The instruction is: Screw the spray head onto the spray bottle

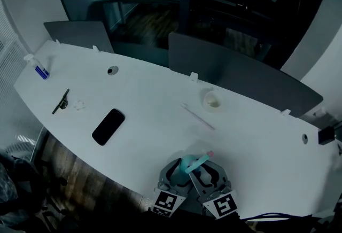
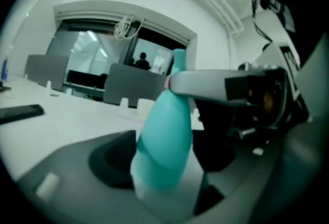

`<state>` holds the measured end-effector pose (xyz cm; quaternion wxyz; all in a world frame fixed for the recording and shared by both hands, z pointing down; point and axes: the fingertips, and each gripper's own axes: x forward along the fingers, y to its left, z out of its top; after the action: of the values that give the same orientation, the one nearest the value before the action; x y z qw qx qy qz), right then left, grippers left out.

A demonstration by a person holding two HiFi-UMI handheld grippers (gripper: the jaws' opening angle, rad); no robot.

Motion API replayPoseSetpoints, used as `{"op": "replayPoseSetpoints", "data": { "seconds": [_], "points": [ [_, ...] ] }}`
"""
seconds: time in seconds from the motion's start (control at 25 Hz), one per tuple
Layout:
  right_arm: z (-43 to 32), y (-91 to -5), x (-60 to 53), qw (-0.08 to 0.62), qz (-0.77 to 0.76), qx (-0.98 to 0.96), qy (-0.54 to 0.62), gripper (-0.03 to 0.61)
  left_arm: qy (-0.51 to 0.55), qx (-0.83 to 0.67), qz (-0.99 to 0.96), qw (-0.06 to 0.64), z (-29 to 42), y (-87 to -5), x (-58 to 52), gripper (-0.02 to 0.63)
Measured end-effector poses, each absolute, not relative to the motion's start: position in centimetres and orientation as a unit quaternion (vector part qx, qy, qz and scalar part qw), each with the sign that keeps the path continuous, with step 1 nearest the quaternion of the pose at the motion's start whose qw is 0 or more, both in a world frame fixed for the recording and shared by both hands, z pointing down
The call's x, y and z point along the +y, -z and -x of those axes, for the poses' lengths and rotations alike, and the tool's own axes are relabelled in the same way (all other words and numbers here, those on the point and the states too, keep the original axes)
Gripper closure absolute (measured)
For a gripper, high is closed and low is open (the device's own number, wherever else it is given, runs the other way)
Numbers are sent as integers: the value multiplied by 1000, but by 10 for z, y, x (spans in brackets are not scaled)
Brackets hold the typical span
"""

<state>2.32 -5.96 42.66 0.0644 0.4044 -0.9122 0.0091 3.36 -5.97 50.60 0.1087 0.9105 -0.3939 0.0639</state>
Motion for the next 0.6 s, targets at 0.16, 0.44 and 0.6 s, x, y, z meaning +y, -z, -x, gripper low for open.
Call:
{"op": "replayPoseSetpoints", "data": {
  "seconds": [0.16, 0.44, 0.6],
  "points": [
    [-23, -427, -59, 72, -367, -927, -20, 445, -62, -248, -961, 101, -28, -497, -62, 242],
    [-27, -425, -64, 56, -406, -912, 0, 445, -55, -311, -945, 88, -34, -494, -64, 307],
    [-27, -426, -63, 43, -440, -897, 0, 445, -48, -428, -897, 97, -31, -501, -60, 310]
  ]
}}
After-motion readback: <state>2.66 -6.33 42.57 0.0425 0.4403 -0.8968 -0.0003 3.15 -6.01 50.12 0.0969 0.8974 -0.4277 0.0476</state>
